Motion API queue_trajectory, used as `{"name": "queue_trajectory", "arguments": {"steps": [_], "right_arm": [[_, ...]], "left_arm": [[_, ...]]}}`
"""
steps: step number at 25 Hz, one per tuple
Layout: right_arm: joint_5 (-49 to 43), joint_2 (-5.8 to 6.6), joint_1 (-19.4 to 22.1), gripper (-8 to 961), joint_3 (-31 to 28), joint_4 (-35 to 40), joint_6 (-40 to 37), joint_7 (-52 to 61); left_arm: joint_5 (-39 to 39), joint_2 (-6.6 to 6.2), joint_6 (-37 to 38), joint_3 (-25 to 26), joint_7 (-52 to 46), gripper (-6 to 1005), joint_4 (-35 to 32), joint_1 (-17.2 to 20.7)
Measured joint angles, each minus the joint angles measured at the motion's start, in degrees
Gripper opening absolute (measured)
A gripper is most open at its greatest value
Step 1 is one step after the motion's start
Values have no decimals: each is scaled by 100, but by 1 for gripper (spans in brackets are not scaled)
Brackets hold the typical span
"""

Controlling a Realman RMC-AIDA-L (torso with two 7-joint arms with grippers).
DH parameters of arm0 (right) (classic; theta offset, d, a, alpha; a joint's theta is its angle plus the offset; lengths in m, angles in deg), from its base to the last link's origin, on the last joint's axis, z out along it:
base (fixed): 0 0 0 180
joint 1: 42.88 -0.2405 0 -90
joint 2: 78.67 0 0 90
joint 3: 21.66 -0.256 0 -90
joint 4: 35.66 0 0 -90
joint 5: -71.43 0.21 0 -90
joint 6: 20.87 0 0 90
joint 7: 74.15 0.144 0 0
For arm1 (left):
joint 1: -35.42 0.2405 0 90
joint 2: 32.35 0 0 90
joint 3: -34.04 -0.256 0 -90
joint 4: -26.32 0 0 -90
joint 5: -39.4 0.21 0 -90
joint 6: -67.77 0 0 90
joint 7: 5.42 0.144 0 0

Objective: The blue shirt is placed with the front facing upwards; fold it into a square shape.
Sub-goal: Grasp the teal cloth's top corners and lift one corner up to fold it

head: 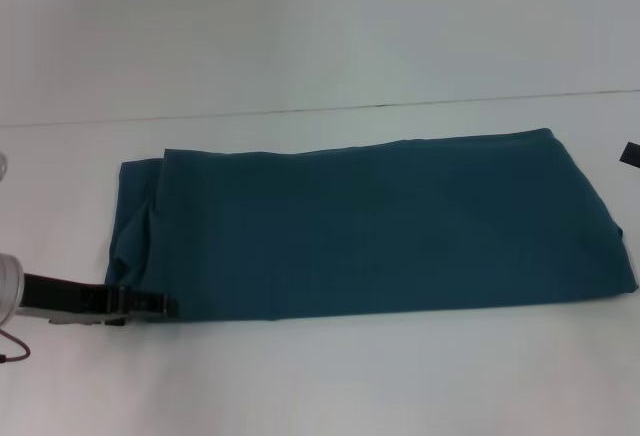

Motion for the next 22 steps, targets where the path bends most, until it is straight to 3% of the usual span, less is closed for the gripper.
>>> {"name": "queue_trajectory", "arguments": {"steps": [22], "right_arm": [[-8,0,8,795,-42,0,-17,-2]], "left_arm": [[-120,90,-399,-43,107,869,54,-384]]}}
